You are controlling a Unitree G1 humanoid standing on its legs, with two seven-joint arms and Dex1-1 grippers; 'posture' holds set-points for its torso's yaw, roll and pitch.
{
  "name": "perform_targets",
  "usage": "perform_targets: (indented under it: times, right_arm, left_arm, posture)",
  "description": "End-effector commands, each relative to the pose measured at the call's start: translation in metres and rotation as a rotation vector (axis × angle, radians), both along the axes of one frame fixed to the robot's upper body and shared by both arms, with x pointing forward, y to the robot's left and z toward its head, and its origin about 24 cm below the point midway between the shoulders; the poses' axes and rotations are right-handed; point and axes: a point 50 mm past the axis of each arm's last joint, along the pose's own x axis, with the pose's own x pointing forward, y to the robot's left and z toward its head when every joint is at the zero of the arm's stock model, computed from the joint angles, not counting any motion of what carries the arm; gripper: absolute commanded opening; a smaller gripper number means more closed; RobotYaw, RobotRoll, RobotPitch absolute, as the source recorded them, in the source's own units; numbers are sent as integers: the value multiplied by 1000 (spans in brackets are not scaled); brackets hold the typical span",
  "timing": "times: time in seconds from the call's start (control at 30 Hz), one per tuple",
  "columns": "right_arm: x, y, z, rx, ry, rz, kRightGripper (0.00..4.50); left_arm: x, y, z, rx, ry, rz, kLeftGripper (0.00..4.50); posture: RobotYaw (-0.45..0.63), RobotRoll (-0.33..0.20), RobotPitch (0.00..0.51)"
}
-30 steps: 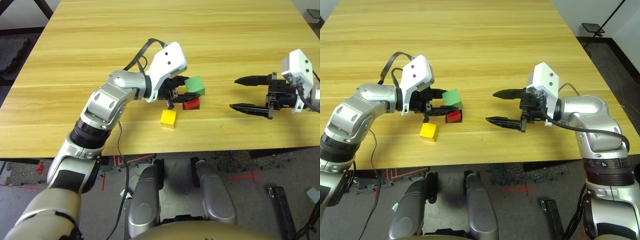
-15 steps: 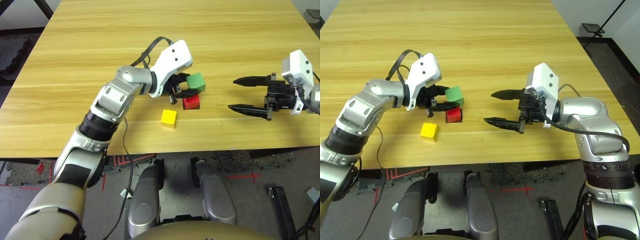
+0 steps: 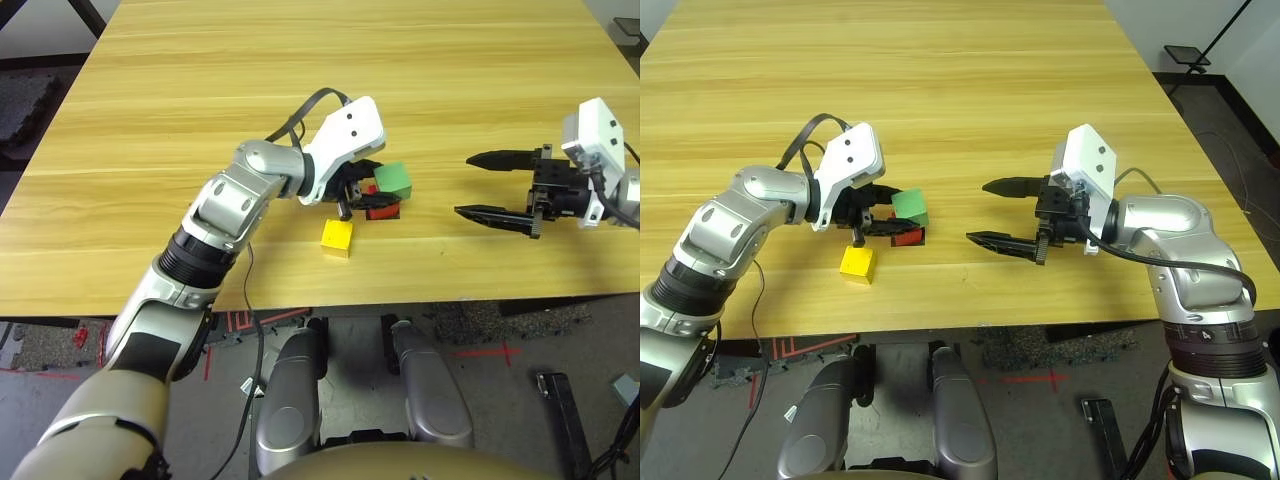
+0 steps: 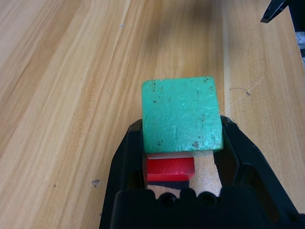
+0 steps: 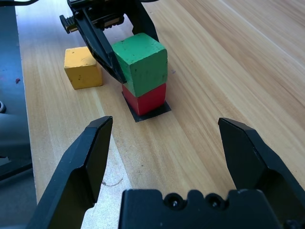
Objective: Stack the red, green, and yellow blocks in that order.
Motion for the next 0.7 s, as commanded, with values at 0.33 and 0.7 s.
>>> perform_targets:
  times: [0.33,0.7]
  right_arm:
    - [-3,5,0,11,0,28,4500]
    - [-2,5,-3,13,4,23,4500]
  left_arm:
    - [3,-2,-2,32,-11,-27,2071]
    - [4,0,-4,58,-12,-39,2071]
  posture:
    - [187,76,290]
    - [195,77,300]
